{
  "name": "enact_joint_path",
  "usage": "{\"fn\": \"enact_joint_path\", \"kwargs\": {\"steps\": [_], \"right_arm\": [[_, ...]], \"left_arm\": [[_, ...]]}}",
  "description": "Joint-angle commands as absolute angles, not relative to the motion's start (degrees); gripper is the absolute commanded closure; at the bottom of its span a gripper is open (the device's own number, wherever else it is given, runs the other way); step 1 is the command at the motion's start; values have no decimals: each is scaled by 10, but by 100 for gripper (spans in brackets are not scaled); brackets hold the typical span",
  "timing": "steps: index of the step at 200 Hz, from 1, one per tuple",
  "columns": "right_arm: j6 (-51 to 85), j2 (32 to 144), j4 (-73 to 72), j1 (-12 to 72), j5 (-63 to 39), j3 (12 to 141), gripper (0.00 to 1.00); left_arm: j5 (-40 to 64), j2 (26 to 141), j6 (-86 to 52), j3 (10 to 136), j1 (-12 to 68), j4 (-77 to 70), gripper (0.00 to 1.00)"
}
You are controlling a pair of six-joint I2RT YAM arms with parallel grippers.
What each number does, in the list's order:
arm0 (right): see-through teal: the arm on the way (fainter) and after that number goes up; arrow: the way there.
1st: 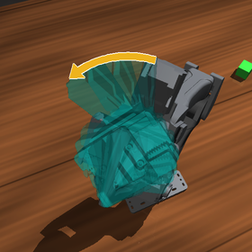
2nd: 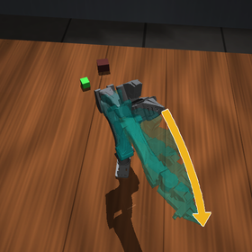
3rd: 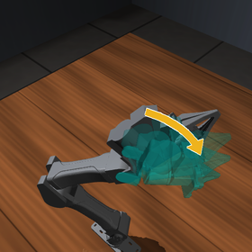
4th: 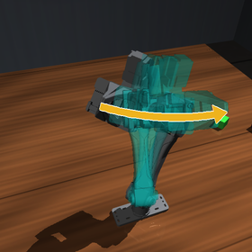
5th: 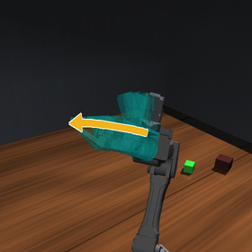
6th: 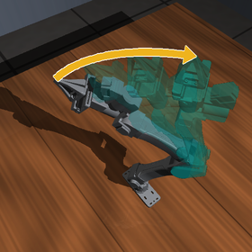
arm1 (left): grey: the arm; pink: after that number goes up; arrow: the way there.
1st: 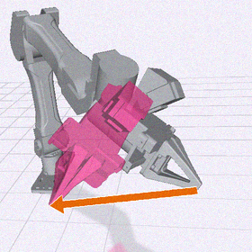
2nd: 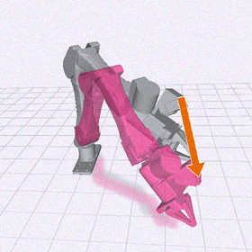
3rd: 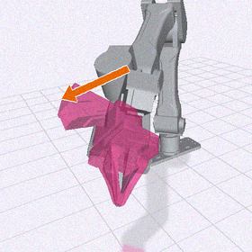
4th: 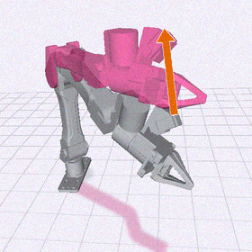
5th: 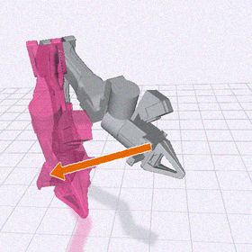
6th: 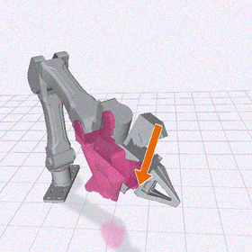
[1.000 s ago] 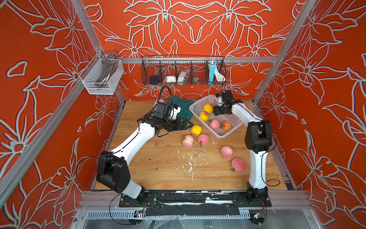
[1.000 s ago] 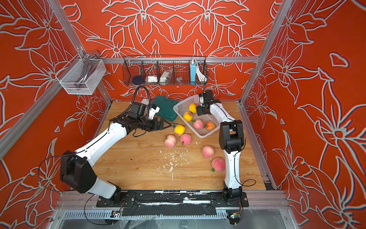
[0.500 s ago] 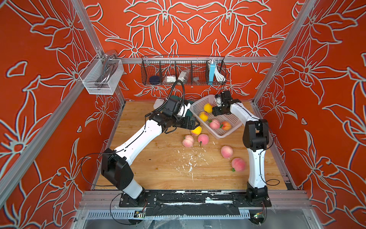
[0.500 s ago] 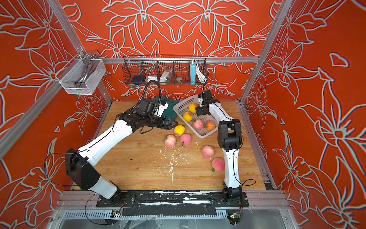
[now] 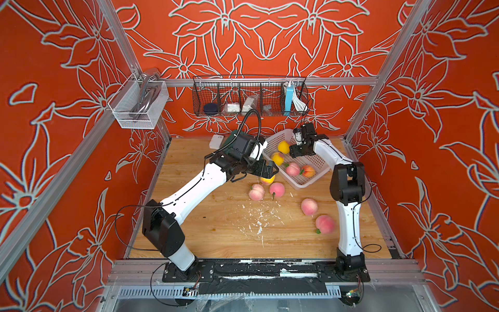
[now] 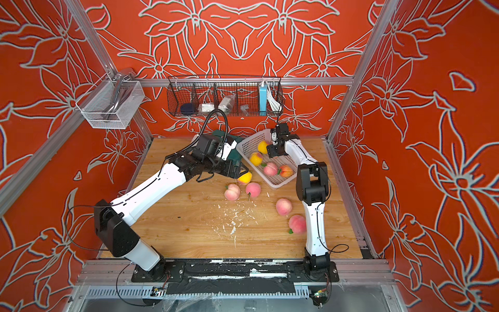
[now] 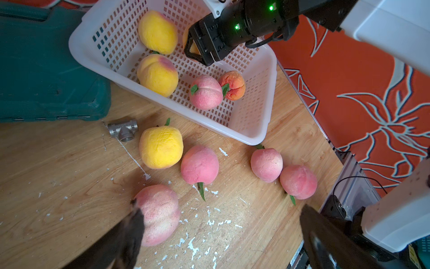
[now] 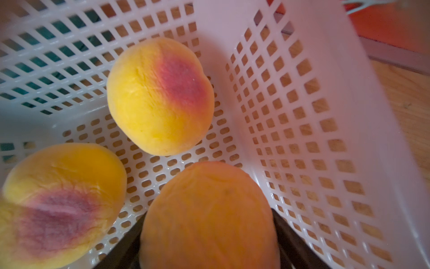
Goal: Put the peaches into the basket
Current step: Place the peach in the basket.
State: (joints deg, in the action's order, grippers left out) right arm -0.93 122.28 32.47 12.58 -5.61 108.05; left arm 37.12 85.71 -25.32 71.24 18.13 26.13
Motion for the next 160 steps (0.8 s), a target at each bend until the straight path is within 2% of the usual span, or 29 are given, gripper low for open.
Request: {"fn": "enact_joint_path", "kwargs": {"steps": [1,94,160], "right_arm": [[-8,1243,338,114,-72,1097,28],[-9,1292,365,109,-68,1137,28],[-13,1317,383,107,-58,1161,27]], "left_arm": [[360,863,-229,737,189,269,4],[252,895,-159,821,245,324,1],[156,917,-112,880,314,333,1]]}}
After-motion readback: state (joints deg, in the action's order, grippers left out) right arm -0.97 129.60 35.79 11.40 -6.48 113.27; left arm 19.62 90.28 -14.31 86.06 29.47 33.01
